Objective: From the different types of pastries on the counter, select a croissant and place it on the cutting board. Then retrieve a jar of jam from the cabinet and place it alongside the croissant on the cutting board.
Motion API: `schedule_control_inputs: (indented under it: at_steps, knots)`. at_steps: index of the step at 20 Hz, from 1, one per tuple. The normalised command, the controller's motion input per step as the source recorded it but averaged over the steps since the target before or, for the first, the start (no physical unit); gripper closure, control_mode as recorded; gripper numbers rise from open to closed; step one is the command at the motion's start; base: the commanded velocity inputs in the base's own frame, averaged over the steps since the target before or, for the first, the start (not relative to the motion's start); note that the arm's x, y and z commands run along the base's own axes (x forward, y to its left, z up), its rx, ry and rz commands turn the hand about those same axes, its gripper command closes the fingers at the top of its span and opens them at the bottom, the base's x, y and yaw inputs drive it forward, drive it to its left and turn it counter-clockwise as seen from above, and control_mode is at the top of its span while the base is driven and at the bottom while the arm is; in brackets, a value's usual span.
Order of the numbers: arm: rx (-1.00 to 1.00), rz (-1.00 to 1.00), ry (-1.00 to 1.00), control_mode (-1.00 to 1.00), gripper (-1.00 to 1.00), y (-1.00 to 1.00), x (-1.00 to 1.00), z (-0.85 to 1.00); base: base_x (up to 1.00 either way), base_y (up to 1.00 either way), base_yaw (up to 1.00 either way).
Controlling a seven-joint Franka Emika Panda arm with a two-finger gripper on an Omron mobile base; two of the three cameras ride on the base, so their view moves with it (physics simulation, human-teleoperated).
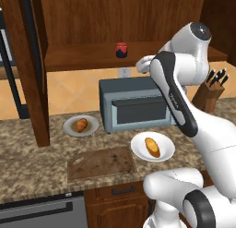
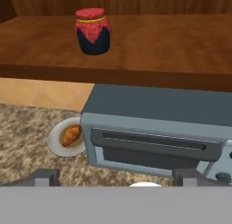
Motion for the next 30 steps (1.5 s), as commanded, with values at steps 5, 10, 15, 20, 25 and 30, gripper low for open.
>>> schedule_control_inputs:
  at_steps: [5,10,15,20,25,30]
  knots:
    - [0.04,0.00,-0.04,-1.00,-1.00,0.09,0.05,0.19,0.00,0.00,0.00]
    - [0.07,0.01,-0.07,-1.00,-1.00,0.30,0.55,0.69,0.00,0.00,0.00]
    - [0.03,0.02,0.00,-1.00,-1.00,0.26,0.32,-0.02,0.00,0.00,0.00]
    - [0.01,0.00,0.00,-1.00,-1.00,0.17,0.24,-0.01,0.00,0.00,0.00]
    - [0.00,0.00,0.00,-1.00,-1.00,0.05,0.65,0.00,0.00,0.00,0.00]
    - [0.01,0.00,0.00,-1.00,-1.00,0.06,0.18,-0.01,0.00,0.00,0.00]
